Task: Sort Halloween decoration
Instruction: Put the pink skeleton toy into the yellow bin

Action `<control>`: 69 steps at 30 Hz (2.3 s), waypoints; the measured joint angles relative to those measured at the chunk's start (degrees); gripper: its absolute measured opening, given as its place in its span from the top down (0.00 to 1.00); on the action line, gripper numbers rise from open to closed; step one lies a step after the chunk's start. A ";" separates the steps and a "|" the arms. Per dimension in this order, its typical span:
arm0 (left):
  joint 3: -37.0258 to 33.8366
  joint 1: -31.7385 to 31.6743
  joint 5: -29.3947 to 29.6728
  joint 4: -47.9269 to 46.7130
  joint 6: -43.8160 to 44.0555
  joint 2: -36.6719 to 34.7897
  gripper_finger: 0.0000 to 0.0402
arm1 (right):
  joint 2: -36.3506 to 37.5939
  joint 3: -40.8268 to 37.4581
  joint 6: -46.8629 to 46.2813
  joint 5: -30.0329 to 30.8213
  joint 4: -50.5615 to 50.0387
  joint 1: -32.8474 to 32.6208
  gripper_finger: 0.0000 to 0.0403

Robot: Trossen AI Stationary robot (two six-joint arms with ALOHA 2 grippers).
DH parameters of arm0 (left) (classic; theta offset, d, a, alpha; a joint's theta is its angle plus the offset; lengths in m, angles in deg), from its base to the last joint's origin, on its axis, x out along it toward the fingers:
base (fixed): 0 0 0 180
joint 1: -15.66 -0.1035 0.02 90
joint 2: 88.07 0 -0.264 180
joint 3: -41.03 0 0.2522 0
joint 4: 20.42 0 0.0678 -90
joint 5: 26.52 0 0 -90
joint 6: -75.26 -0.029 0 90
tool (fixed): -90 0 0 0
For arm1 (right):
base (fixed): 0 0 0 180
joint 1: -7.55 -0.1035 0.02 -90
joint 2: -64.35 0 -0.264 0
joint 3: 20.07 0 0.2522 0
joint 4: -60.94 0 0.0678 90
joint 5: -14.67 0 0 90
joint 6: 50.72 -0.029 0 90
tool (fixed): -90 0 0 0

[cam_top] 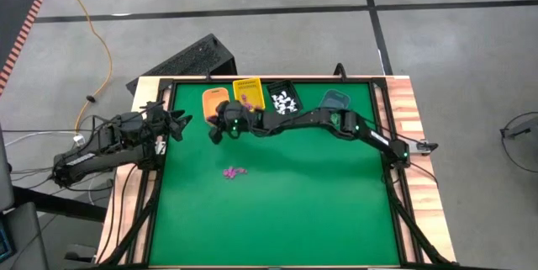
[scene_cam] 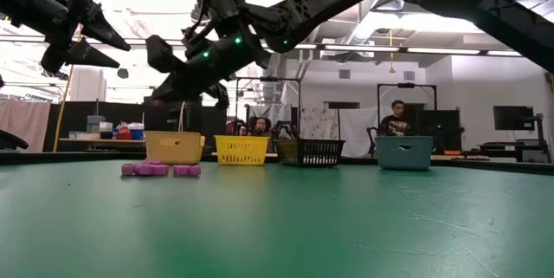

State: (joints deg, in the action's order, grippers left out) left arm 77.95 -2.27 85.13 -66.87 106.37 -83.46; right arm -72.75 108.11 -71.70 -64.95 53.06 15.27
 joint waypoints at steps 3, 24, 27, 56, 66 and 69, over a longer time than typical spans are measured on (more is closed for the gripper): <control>0.00 0.01 -0.03 0.00 0.00 0.00 0.42 | 0.00 0.70 0.01 0.00 0.01 1.77 0.99; -0.02 -0.01 -1.44 -0.48 -0.02 0.00 0.42 | 14.23 -0.95 14.04 -0.92 -20.77 13.17 0.99; -0.02 -0.01 -1.55 -0.46 0.02 -0.02 0.42 | 15.30 -3.41 15.47 -4.56 -20.66 14.86 0.99; -0.02 0.01 0.22 -0.89 0.17 -0.02 0.42 | 17.46 -32.12 5.13 -17.66 10.98 17.98 0.86; -0.02 0.01 0.20 -0.85 0.63 -0.02 0.42 | 17.46 -32.09 5.36 -18.49 8.02 18.33 0.75; -0.02 0.01 0.20 -0.85 0.63 -0.02 0.42 | 17.49 -30.90 5.50 -25.32 8.89 18.27 0.75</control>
State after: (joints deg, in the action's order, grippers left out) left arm 77.93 -2.26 85.32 -67.72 107.01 -83.49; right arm -55.26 77.21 -66.20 -90.27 61.94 33.54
